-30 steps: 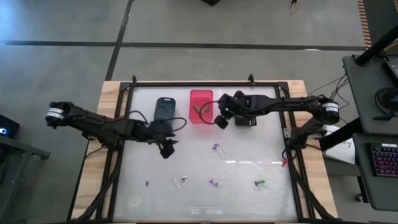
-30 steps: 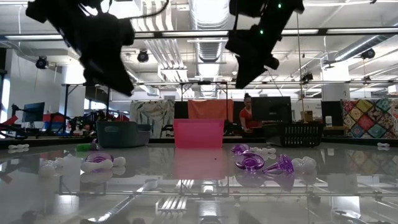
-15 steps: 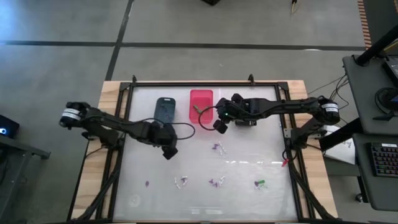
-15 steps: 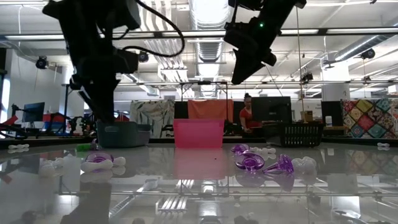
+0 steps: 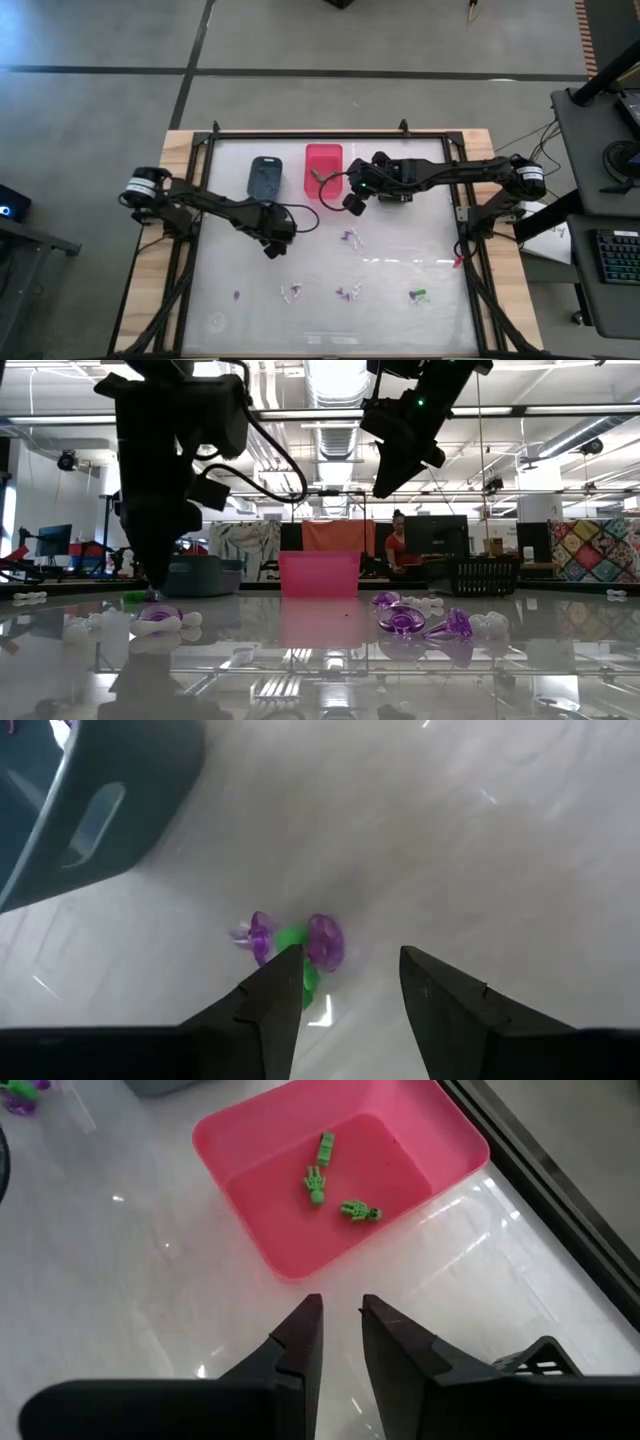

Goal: Sort Halloween decoration
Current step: Put the purple witch hat toy into the blue bin

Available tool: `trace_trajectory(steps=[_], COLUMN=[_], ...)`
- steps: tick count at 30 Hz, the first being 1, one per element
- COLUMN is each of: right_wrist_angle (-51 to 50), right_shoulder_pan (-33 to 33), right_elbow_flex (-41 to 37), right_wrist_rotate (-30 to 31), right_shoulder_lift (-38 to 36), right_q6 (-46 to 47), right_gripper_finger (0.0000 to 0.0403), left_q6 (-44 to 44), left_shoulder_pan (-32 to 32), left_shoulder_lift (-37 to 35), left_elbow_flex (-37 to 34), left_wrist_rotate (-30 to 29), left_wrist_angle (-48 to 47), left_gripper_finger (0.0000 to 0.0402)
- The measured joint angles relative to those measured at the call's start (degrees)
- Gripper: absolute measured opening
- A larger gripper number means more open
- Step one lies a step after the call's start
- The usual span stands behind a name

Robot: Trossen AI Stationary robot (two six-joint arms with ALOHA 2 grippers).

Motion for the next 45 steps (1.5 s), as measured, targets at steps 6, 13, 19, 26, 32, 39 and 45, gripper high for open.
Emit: trace_trajectory(steps=[6, 13, 19, 26, 32, 39, 45], right_wrist_angle=[0.01, 0.03, 0.03, 0.03, 0.03, 0.03, 0.03], right_shoulder_pan=[-0.02, -0.02, -0.02, -0.02, -0.02, -0.02, -0.02], right_elbow_flex=[0.0, 0.0, -0.02, -0.02, -0.07, -0.07, -0.07], right_wrist_rotate=[0.0, 0.0, -0.01, 0.0, -0.01, 0.0, 0.0], right_shoulder_lift=[0.0, 0.02, 0.07, 0.07, 0.07, 0.07, 0.07], right_q6=[-0.01, -0.03, -0.02, 0.05, 0.14, 0.14, 0.14], right_gripper_finger=[0.0065, 0.0065, 0.0063, 0.0065, 0.0065, 0.0064, 0.0064], left_q6=[-0.79, -1.32, -1.86, -2.32, -2.3, -1.89, -1.87], left_shoulder_pan=[0.11, 0.13, 0.13, 0.13, 0.13, 0.13, 0.13], left_shoulder_lift=[0.26, 0.28, 0.46, 0.46, 0.46, 0.46, 0.46], left_elbow_flex=[-0.02, -0.09, -0.28, -1.44, -1.53, -1.53, -1.53], left_wrist_rotate=[-1.96, -1.65, -1.61, -1.57, -1.62, -1.69, -1.72], left_wrist_angle=[-0.03, -0.07, -0.01, 0.26, 0.45, 0.45, 0.45], left_gripper_finger=[0.0151, 0.014, 0.0115, 0.0089, 0.0076, 0.0075, 0.0074])
